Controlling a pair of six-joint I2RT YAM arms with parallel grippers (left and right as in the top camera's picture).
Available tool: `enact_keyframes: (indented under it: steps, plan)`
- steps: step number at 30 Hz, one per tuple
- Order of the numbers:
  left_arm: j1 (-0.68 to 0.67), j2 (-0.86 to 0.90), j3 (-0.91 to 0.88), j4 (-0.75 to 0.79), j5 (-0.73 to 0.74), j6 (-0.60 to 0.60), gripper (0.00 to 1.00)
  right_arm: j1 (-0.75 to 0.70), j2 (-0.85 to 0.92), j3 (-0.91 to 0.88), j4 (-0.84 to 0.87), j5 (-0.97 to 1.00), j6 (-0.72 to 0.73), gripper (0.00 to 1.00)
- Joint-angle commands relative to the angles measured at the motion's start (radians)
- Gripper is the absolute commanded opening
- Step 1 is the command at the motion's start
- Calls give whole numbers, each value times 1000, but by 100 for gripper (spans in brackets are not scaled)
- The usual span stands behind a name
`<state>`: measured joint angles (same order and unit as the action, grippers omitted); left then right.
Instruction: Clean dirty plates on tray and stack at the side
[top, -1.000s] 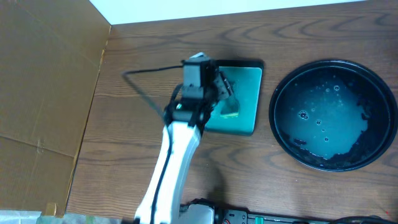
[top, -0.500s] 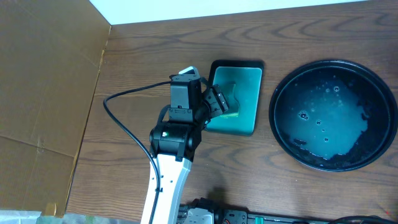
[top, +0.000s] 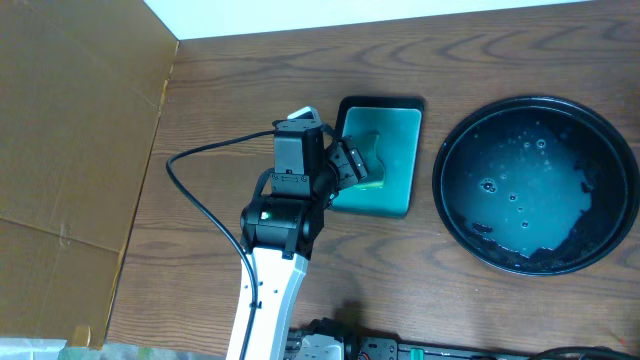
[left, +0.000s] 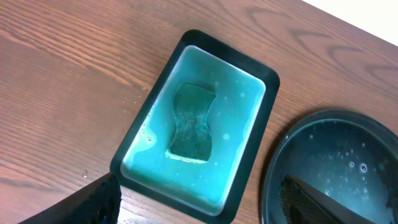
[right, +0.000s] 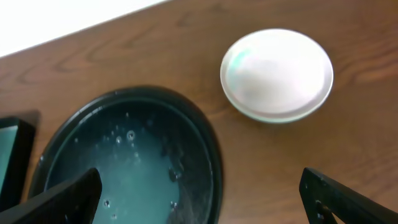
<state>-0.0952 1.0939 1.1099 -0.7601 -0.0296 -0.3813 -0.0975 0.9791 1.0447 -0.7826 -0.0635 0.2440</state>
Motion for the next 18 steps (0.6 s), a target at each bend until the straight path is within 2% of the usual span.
enact_keyframes:
  steps: [1,7,11,14,18]
  plan:
    - [2,4,20,-3,-8,3,82,7,3,6,-34,6,-14,99]
    - [2,4,20,-3,-8,3,82,37,-16,-1,-63,7,-18,99]
    - [2,4,20,-3,-8,3,82,57,-84,-71,-23,6,-17,99]
    - [2,4,20,-3,-8,3,82,72,-156,-180,69,6,-17,99]
    - [2,4,20,-3,-8,3,82,127,-291,-412,333,9,-22,99]
